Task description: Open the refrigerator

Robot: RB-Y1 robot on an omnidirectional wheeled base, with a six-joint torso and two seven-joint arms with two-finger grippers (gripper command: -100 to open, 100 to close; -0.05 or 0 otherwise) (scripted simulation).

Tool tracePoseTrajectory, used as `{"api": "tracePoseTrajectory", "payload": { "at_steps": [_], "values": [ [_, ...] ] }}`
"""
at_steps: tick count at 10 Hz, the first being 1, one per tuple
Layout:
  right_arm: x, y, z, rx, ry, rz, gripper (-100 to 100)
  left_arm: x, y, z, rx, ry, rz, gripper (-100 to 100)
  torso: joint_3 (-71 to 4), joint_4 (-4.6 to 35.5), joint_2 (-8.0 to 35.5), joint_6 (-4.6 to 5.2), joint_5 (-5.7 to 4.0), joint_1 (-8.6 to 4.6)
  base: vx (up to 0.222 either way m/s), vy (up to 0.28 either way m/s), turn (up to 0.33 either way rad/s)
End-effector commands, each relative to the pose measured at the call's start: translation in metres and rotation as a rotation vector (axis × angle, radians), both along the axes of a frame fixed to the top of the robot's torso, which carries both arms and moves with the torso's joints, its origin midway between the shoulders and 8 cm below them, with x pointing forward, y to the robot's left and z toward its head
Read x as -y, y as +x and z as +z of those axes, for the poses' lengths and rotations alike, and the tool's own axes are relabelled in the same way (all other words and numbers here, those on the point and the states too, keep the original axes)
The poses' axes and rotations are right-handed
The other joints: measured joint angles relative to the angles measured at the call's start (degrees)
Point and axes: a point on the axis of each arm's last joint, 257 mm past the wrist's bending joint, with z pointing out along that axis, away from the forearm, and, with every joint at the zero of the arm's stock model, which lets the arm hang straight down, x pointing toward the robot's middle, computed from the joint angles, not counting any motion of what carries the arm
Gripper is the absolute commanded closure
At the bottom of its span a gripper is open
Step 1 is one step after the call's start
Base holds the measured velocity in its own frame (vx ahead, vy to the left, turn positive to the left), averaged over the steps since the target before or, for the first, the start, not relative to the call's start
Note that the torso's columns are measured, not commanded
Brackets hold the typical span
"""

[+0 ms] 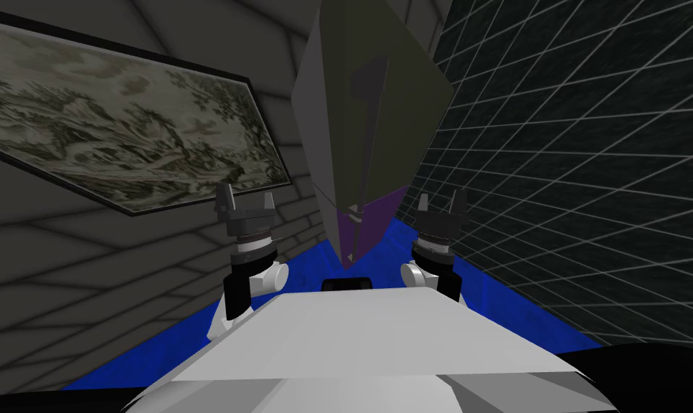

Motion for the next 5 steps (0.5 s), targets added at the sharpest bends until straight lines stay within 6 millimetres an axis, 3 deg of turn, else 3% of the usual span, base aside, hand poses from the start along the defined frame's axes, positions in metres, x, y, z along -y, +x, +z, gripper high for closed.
{"api": "tracePoseTrajectory", "payload": {
  "at_steps": [1,5],
  "values": [
    [0.0000,0.0000,0.0000,0.000,0.000,0.000,0,0.0000,0.0000,0.0000,0.000,0.000,0.000,0,-4.67,2.35,2.32,0.00,0.00,0.00,0.000,0.000,0.000],
    [0.0000,-0.0001,0.0001,0.000,0.000,0.000,0,0.0000,-0.0001,0.0001,0.000,0.000,0.000,0,-36.92,18.46,18.45,0.00,0.00,0.00,0.000,0.000,0.000]
  ]
}}
